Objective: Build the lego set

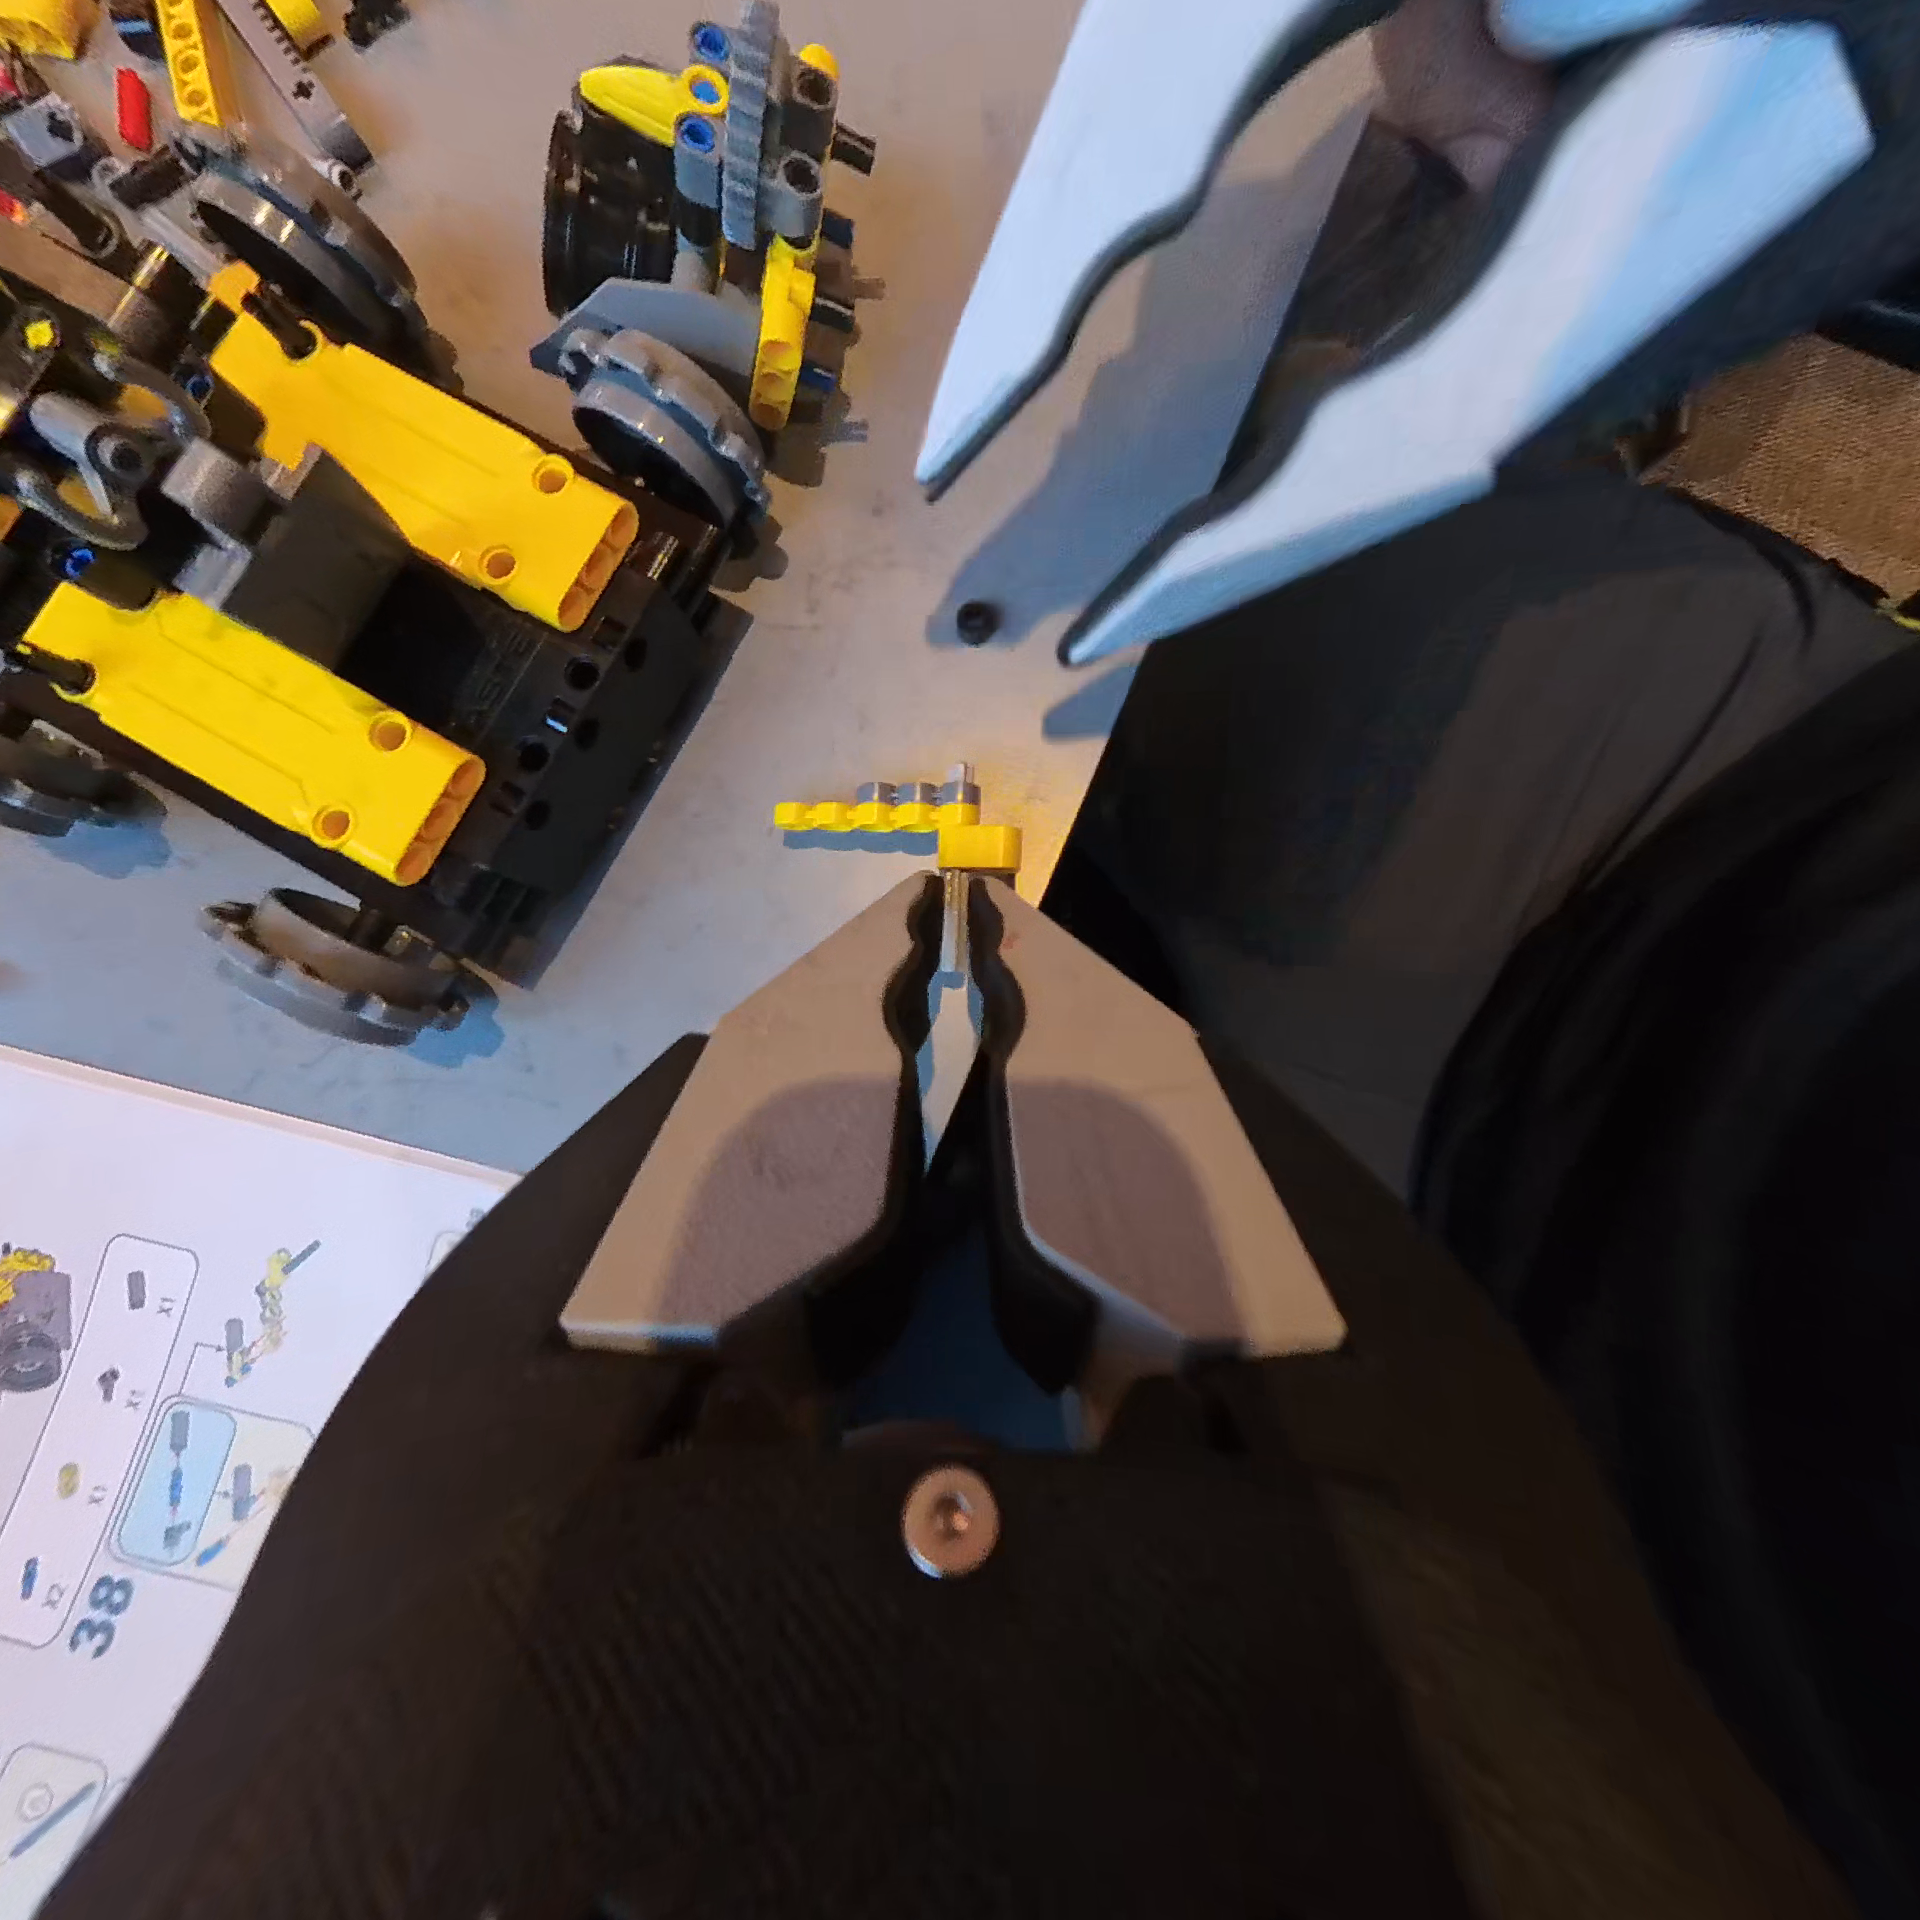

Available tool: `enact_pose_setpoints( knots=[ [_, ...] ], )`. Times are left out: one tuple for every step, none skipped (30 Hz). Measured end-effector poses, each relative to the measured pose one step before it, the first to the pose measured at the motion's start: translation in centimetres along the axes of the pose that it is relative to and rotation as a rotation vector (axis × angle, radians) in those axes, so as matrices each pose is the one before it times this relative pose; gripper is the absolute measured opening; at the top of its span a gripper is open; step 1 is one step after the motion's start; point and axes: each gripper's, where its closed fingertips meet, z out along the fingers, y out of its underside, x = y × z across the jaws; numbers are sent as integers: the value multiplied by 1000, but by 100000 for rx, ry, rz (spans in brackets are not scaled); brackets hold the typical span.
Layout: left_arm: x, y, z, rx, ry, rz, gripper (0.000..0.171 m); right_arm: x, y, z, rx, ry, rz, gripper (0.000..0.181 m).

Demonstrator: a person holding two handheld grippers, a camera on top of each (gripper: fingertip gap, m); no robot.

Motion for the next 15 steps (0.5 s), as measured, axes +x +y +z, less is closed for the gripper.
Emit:
enact_pose_setpoints(
  knots=[
    [69, -162, -5, -616, 612, -104, 4, -421, -849, -6, 1486, 2538, -5759, 30],
    [14, -143, -14, -812, 458, -238, 4, -452, -583, 152, 224, 2448, -5843, 30],
    [45, -121, -25, -679, 736, -268, 4, -372, -330, 244, -856, 2801, -6234, 31],
    [94, -111, -38, -638, 1185, -711, 4, -248, -126, 274, -1441, 3398, -6587, 31],
    [81, -104, -43, -436, 1345, -1235, 4, -148, -61, 248, -1457, 3445, -6045, 31],
    [91, -36, -30, -654, 1481, -1349, 4, -127, -64, 236, -1176, 2630, -4686, 31],
    [64, -54, -50, -384, 1041, -1080, 4, -232, -48, 223, -1129, 1023, -3223, 30],
    [98, -78, -75, 38, 765, -693, 4, -296, -9, 219, -1168, -45, -2376, 29],
    [140, -58, -83, -32, 807, -577, 4, -121, 5, 176, -858, 843, -1903, 26],
    [142, -47, -90, 90, 612, -440, 4, 17, 12, 109, -636, 1457, -1505, 22],
    [27, -101, -99, 630, -367, -262, 4, -69, 10, 83, -443, 620, -1070, 17],
    [16, -64, -85, 532, -487, -222, 4, -135, -90, -6, 229, 20, -992, 12],
    [57, -13, -81, 351, -142, -277, 4, -31, -91, -45, 511, 678, -900, 12],
    [47, -93, -84, 1090, -371, -543, 4, -40, 50, -18, -60, 315, -220, 11],
    [108, -157, -80, 1665, -250, -763, 3, -67, 97, -13, -147, -196, 648, 9]
  ],
)
